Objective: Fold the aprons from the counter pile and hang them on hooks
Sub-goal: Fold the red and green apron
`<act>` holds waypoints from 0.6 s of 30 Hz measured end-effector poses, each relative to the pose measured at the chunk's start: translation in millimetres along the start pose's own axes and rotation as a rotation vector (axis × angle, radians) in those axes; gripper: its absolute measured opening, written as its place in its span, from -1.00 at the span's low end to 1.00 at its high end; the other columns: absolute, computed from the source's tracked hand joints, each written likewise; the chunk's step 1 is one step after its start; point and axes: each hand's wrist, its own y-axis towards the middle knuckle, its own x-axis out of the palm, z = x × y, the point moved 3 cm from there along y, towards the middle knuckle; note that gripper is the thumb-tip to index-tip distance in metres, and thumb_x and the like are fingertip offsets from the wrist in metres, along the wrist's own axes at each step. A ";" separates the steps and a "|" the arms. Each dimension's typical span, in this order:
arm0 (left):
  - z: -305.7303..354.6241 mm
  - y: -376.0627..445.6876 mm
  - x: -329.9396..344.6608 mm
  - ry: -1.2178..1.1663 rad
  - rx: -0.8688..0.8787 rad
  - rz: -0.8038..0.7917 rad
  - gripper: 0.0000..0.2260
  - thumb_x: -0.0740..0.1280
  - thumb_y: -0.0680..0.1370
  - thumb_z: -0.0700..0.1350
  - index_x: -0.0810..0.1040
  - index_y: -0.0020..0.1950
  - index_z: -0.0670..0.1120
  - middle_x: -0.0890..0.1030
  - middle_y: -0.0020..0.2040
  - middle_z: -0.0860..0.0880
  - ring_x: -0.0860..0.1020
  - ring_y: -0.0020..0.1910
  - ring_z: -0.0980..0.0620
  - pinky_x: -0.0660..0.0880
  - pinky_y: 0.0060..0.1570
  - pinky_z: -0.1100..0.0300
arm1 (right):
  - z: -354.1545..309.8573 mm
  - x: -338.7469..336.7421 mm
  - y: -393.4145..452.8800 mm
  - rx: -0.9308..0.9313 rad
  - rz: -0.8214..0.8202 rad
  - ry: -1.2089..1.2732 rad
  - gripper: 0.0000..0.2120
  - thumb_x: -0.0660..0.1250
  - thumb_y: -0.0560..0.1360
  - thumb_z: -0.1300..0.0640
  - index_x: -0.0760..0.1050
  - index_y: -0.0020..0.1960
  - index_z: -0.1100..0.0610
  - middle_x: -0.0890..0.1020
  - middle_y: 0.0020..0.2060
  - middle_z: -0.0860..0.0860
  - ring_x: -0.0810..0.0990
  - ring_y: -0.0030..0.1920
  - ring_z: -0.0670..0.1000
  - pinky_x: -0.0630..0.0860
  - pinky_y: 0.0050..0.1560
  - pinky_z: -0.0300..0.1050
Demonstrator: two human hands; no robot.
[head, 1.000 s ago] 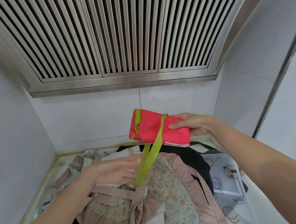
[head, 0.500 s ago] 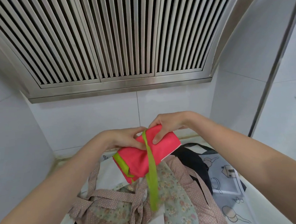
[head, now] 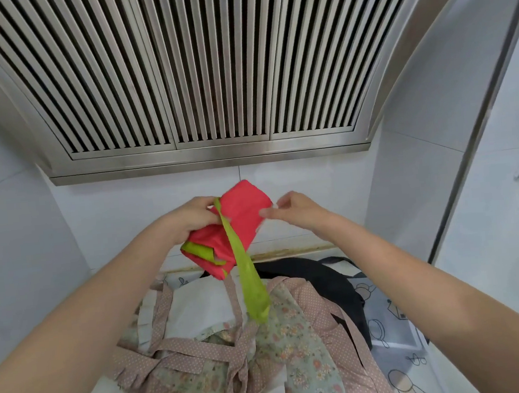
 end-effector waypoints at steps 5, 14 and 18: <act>10.0 4.1 -15.7 -0.212 0.022 0.000 -0.81 0.33 0.52 -0.32 0.53 0.10 -0.13 0.61 0.06 -0.21 0.61 -0.13 -0.09 0.60 -0.09 0.07 | -2.0 58.3 -12.4 -0.083 -0.382 0.196 -0.75 0.39 0.49 0.15 0.52 0.14 0.21 0.61 0.07 0.08 0.57 0.09 0.03 0.45 0.25 -0.06; 42.9 -33.6 -54.9 -0.191 0.163 -0.165 -0.45 0.62 0.16 -0.07 0.55 0.10 0.00 0.68 -0.01 -0.03 0.67 -0.11 0.05 0.59 -0.21 0.24 | 47.7 30.0 -22.8 0.295 -0.731 0.385 -0.65 0.07 0.64 0.00 0.48 0.18 0.21 0.68 -0.15 0.10 0.52 -0.43 -0.11 0.51 -0.30 -0.30; 61.3 -41.4 -26.2 -0.170 0.258 -0.298 -0.54 0.50 0.29 -0.13 0.52 0.17 0.02 0.68 0.00 0.04 0.65 -0.04 0.08 0.57 -0.11 0.25 | 54.0 34.3 -1.6 0.223 -0.355 0.236 -0.75 0.32 0.52 0.29 0.48 0.19 0.31 0.66 -0.01 0.19 0.65 -0.32 -0.05 0.61 -0.19 -0.21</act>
